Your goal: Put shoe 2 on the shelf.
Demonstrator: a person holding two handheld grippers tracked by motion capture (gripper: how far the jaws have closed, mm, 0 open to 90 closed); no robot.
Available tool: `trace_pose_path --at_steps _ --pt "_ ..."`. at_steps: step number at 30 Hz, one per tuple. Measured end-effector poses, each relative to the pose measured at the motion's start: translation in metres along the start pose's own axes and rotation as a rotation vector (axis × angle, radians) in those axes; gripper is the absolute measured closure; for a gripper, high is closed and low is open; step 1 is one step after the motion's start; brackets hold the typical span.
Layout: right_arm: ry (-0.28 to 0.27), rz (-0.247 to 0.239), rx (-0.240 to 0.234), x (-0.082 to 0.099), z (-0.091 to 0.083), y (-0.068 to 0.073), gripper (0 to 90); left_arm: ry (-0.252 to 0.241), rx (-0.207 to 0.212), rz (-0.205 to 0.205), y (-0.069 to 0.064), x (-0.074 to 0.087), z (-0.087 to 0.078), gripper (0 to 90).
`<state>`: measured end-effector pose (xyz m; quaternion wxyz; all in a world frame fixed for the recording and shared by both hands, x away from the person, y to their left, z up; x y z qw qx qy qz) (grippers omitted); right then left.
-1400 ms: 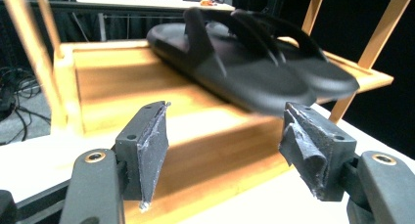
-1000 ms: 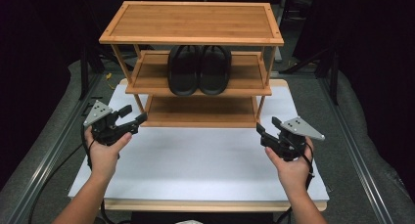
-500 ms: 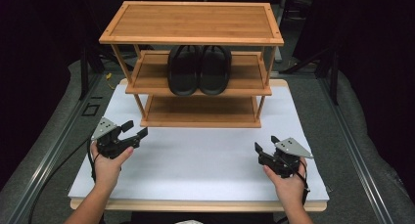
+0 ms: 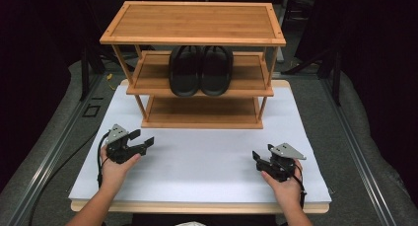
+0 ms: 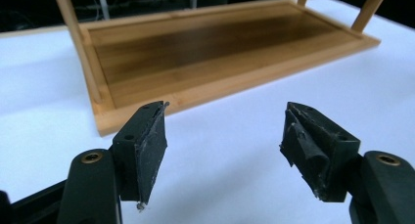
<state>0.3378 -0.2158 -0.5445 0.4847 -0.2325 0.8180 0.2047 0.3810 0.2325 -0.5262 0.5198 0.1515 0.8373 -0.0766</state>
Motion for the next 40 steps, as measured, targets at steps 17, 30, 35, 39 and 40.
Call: trace_pose_path --at_steps 17,30,35,39,40 --pt "0.080 -0.022 -0.024 0.006 0.010 0.004 34.4 0.120 0.067 0.099 -0.027 0.020 0.021 33.5" --pt "0.098 -0.017 -0.028 0.007 0.013 0.005 34.0 0.148 0.085 0.122 -0.033 0.023 0.024 33.5" --pt "0.094 -0.009 -0.035 0.008 0.013 0.004 33.9 0.151 0.079 0.114 -0.031 0.023 0.024 33.3" --pt "0.105 0.002 -0.028 0.009 0.012 0.002 33.0 0.154 0.056 0.090 -0.025 0.022 0.024 32.6" --pt "0.105 0.002 -0.028 0.009 0.012 0.002 33.0 0.154 0.056 0.090 -0.025 0.022 0.024 32.2"
Point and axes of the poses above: each handheld gripper's, and its own axes: z roughly forward along the jaws, x roughly out of its underside, y roughly to its left, the point moved 4 cm from there along z, roughly forward along the jaws, and after that the axes turned 14 degrees about -x, right-handed, at the moved point
